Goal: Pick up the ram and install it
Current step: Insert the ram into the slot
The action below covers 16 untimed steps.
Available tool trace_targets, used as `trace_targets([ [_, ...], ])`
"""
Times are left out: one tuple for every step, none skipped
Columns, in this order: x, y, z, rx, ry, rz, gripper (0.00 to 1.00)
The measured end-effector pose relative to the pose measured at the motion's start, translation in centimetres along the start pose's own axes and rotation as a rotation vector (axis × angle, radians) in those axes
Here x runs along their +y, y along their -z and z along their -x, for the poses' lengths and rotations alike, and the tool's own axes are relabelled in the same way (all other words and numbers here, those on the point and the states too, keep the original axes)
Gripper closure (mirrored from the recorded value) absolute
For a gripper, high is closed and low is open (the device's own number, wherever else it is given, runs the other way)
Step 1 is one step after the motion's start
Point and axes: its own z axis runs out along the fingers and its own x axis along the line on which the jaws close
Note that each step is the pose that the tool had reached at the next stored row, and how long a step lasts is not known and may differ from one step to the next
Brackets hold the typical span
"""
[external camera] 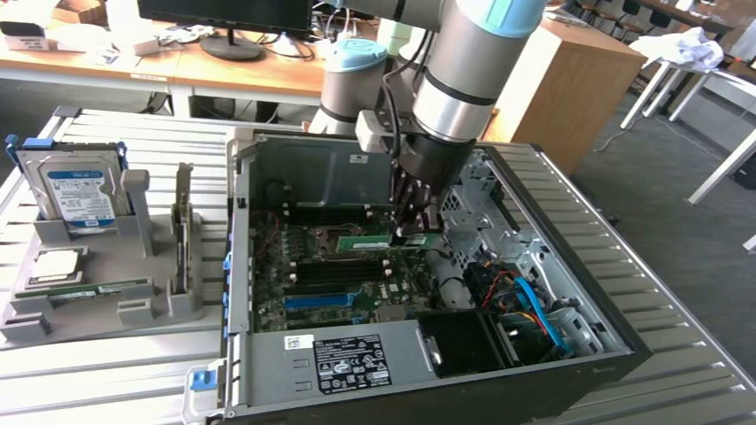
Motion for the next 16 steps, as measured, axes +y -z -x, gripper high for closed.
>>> trace_targets([
  [0.00,-0.04,0.1,0.0000,0.000,0.0001,0.87],
  [-0.01,-0.07,0.2,0.0000,0.000,0.0000,0.87],
  [-0.01,-0.10,0.4,0.0001,0.000,0.0001,0.87],
  [-0.01,-0.14,0.6,-0.0001,0.000,0.0000,0.87],
  [-0.02,-0.18,0.8,0.0000,0.000,0.0000,0.87],
  [-0.02,-0.22,1.0,0.0000,0.000,0.0000,0.87],
  [-0.02,-0.26,1.2,-0.0001,0.000,0.0001,0.87],
  [-0.03,-0.29,1.3,-0.0001,0.000,0.0001,0.87],
  [-0.03,-0.33,1.5,0.0001,0.000,0.0002,0.87],
  [-0.03,-0.37,1.7,0.0000,0.000,0.0001,0.87],
  [-0.04,-0.42,1.8,-0.0001,0.000,0.0000,0.87],
  [-0.04,-0.46,1.9,-0.0001,0.000,0.0000,0.87],
  [-0.05,-0.50,2.0,0.0000,0.000,0.0001,0.87],
  [-0.05,-0.55,2.1,0.0000,0.000,0.0000,0.87],
  [-0.05,-0.60,2.2,0.0000,0.000,0.0001,0.87],
  [-0.05,-0.64,2.3,0.0000,-0.001,0.0000,0.87],
])
